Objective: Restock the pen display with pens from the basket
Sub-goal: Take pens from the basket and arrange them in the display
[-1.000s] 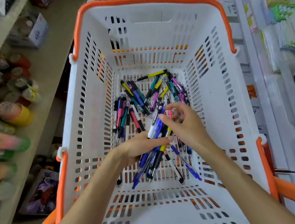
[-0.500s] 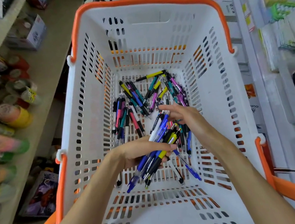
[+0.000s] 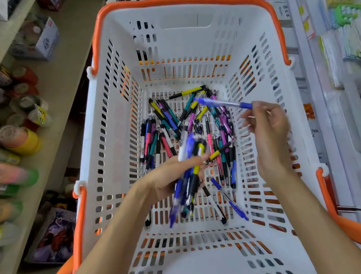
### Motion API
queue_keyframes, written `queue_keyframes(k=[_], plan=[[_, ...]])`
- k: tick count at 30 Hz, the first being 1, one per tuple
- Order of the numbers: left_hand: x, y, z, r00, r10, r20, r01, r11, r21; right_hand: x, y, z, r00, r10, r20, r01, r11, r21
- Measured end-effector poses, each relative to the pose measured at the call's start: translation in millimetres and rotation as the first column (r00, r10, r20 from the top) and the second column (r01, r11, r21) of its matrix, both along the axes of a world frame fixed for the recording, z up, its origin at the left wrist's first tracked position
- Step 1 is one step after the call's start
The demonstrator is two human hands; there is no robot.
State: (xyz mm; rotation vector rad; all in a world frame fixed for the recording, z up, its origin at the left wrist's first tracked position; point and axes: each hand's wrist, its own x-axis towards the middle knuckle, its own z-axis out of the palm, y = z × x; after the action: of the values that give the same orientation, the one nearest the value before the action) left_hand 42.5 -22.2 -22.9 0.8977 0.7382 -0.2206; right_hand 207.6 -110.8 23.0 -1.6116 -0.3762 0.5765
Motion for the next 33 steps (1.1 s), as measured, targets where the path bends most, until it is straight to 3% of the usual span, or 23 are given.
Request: queue_keyframes(k=[3, 6, 10, 15, 19, 21, 23, 25, 30, 33], plan=[[3, 3, 3, 0.899, 0.437, 0.033, -0.43, 0.893, -0.135, -11, 4, 0, 0.985, 0.156, -0.075, -0.16, 0.986, -0.054], [4, 6, 7, 0.764, 0.638, 0.094, -0.624, 0.769, -0.138, -21, 7, -4, 0.922, 0.371, -0.114, -0.387, 0.903, -0.189], [2, 9, 7, 0.726, 0.685, 0.065, -0.675, 0.728, -0.121, -36, 5, -15, 0.846, 0.533, -0.015, -0.506, 0.793, -0.339], [2, 8, 8, 0.758, 0.649, 0.066, -0.647, 0.761, -0.047, -42, 1, -21, 0.794, 0.554, 0.251, -0.449, 0.812, -0.373], [4, 7, 12, 0.731, 0.678, 0.072, -0.677, 0.735, -0.042, -45, 2, -25, 0.736, 0.602, 0.309, -0.463, 0.781, -0.42], [3, 7, 11, 0.721, 0.689, 0.079, -0.685, 0.725, -0.069, -44, 4, -26, 0.763, 0.618, 0.19, -0.501, 0.75, -0.432], [2, 8, 11, 0.718, 0.691, 0.089, -0.683, 0.723, -0.103, -42, 4, -22, 0.785, 0.615, -0.08, -0.587, 0.695, -0.415], [1, 8, 11, 0.722, 0.685, 0.098, -0.676, 0.728, -0.113, -42, 4, -17, 0.738, 0.605, -0.299, -0.674, 0.647, -0.356], [2, 9, 16, 0.694, 0.701, 0.163, -0.695, 0.712, -0.102, -40, 2, -17, 0.73, 0.531, -0.429, -0.66, 0.71, -0.245], [2, 9, 17, 0.705, 0.683, 0.19, -0.689, 0.724, -0.048, -40, 1, -20, 0.743, 0.496, -0.449, -0.643, 0.716, -0.273]])
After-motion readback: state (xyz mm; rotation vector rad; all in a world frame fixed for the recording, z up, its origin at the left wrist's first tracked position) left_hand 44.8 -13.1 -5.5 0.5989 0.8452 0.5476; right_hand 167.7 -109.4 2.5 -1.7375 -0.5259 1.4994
